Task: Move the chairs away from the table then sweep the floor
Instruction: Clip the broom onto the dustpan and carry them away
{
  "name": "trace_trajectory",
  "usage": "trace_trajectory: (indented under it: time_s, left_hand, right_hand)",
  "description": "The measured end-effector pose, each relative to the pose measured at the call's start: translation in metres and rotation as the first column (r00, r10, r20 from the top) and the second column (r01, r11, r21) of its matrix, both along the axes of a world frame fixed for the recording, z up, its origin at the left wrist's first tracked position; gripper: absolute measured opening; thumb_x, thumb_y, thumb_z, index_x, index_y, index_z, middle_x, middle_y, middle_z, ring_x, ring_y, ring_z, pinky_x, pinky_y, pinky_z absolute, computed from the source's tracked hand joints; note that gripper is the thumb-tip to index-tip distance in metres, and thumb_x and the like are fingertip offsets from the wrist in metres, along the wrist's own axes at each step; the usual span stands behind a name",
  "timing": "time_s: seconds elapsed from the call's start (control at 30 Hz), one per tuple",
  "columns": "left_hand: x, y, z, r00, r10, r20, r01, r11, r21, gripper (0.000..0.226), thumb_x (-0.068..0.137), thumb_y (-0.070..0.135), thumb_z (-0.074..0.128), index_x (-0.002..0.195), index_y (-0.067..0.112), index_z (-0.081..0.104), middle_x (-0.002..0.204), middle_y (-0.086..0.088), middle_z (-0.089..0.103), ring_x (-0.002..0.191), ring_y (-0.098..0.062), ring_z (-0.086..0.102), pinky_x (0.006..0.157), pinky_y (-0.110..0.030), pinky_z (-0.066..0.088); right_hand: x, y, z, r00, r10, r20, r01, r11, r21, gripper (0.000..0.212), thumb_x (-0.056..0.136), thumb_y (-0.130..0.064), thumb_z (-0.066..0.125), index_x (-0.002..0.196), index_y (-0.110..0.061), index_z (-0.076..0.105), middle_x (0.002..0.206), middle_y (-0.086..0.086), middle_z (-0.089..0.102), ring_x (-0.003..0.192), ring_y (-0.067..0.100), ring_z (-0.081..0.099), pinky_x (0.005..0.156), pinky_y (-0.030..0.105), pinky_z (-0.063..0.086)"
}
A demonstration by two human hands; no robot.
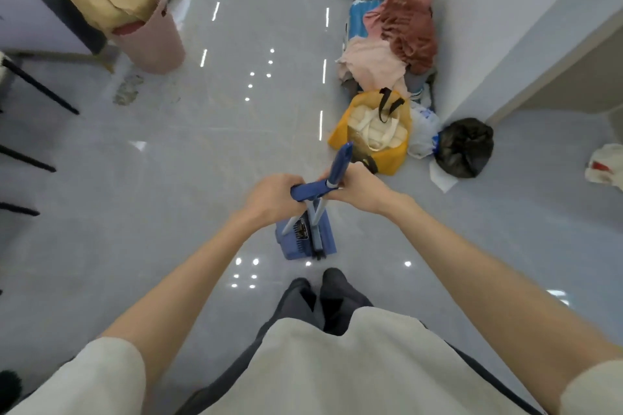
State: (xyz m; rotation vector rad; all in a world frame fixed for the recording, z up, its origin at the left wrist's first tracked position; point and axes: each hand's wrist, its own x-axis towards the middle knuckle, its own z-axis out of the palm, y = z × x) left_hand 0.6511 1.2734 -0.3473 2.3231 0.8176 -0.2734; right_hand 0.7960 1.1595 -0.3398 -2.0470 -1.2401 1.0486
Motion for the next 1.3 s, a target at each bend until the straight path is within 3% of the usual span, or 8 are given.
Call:
trace_trajectory:
  time_s: [0.2, 0.47, 0.63, 0.73, 0.9, 1.1, 1.17, 1.3]
  left_hand:
    - [0.077, -0.019, 0.006, 0.958, -0.280, 0.060, 0.278, 0.960, 0.032, 0.011, 0.080, 0.024, 0.066, 0.082, 0.014, 0.063, 0.070, -0.001, 0.059, 0.065, -0.020, 0.053, 0.050, -0.023, 0.034]
    - [0.208, -0.087, -0.008, 0.808, -0.570, 0.151, 0.562, 0.822, 0.092, 0.020, 0.082, 0.041, 0.065, 0.083, 0.020, 0.065, 0.072, 0.003, 0.065, 0.068, -0.020, 0.060, 0.059, -0.036, 0.047]
    - [0.298, -0.160, -0.013, 0.759, -0.631, 0.159, 0.599, 0.773, 0.208, 0.019, 0.084, 0.036, 0.065, 0.091, 0.019, 0.065, 0.082, 0.000, 0.067, 0.077, -0.019, 0.060, 0.058, -0.030, 0.039]
    - [0.351, -0.206, -0.014, 0.737, -0.648, 0.191, 0.603, 0.759, 0.245, 0.018, 0.083, 0.030, 0.067, 0.095, 0.018, 0.066, 0.087, -0.003, 0.069, 0.083, -0.022, 0.061, 0.062, -0.029, 0.037]
    - [0.433, -0.264, -0.016, 0.747, -0.622, 0.233, 0.533, 0.771, 0.349, 0.034, 0.087, 0.026, 0.063, 0.120, 0.021, 0.060, 0.117, -0.003, 0.062, 0.110, -0.027, 0.051, 0.092, -0.038, 0.039]
    - [0.540, -0.311, -0.006, 0.743, -0.581, 0.333, 0.493, 0.811, 0.315, 0.040, 0.093, 0.017, 0.055, 0.133, 0.018, 0.052, 0.135, -0.005, 0.052, 0.124, -0.026, 0.046, 0.106, -0.038, 0.038]
    - [0.579, -0.319, -0.006, 0.734, -0.600, 0.317, 0.527, 0.799, 0.290, 0.041, 0.094, 0.017, 0.053, 0.135, 0.019, 0.050, 0.135, -0.003, 0.052, 0.124, -0.026, 0.045, 0.104, -0.037, 0.038]
    - [0.663, -0.324, -0.018, 0.704, -0.649, 0.289, 0.600, 0.761, 0.246, 0.042, 0.096, 0.016, 0.049, 0.138, 0.020, 0.047, 0.138, 0.000, 0.052, 0.126, -0.025, 0.046, 0.103, -0.036, 0.038]
  right_hand:
    - [0.046, -0.050, -0.005, 0.956, -0.295, 0.004, 0.295, 0.955, -0.028, 0.024, 0.084, -0.011, 0.068, 0.108, -0.005, 0.069, 0.102, 0.013, 0.070, 0.095, 0.024, 0.065, 0.087, 0.040, 0.053]
    - [0.131, -0.152, -0.009, 0.819, -0.570, 0.066, 0.573, 0.818, -0.044, 0.026, 0.079, -0.015, 0.072, 0.102, -0.004, 0.068, 0.095, 0.012, 0.071, 0.087, 0.026, 0.066, 0.082, 0.045, 0.053]
    - [0.203, -0.228, -0.011, 0.752, -0.649, 0.109, 0.656, 0.755, -0.030, 0.016, 0.081, -0.016, 0.072, 0.087, -0.005, 0.063, 0.080, 0.007, 0.064, 0.075, 0.022, 0.059, 0.063, 0.031, 0.043]
    - [0.247, -0.277, -0.012, 0.691, -0.716, 0.095, 0.721, 0.692, -0.031, 0.022, 0.079, -0.016, 0.072, 0.091, 0.001, 0.066, 0.087, 0.016, 0.070, 0.082, 0.030, 0.065, 0.070, 0.039, 0.049]
    - [0.316, -0.344, -0.006, 0.564, -0.823, 0.066, 0.825, 0.565, -0.002, 0.026, 0.076, -0.023, 0.073, 0.095, -0.007, 0.072, 0.089, 0.018, 0.071, 0.085, 0.032, 0.066, 0.068, 0.034, 0.049]
    - [0.410, -0.396, -0.006, 0.391, -0.918, 0.060, 0.920, 0.392, -0.002, 0.010, 0.081, -0.021, 0.072, 0.074, -0.018, 0.065, 0.067, -0.001, 0.060, 0.063, 0.015, 0.056, 0.057, 0.025, 0.040]
    - [0.446, -0.406, -0.010, 0.342, -0.939, 0.044, 0.940, 0.342, -0.015, 0.032, 0.084, -0.019, 0.069, 0.061, -0.028, 0.050, 0.060, -0.008, 0.050, 0.054, 0.006, 0.046, 0.052, 0.019, 0.032]
    - [0.518, -0.414, -0.026, 0.281, -0.956, 0.088, 0.960, 0.280, -0.030, 0.025, 0.087, -0.019, 0.067, 0.068, -0.020, 0.050, 0.070, 0.000, 0.056, 0.067, 0.018, 0.051, 0.057, 0.024, 0.036]
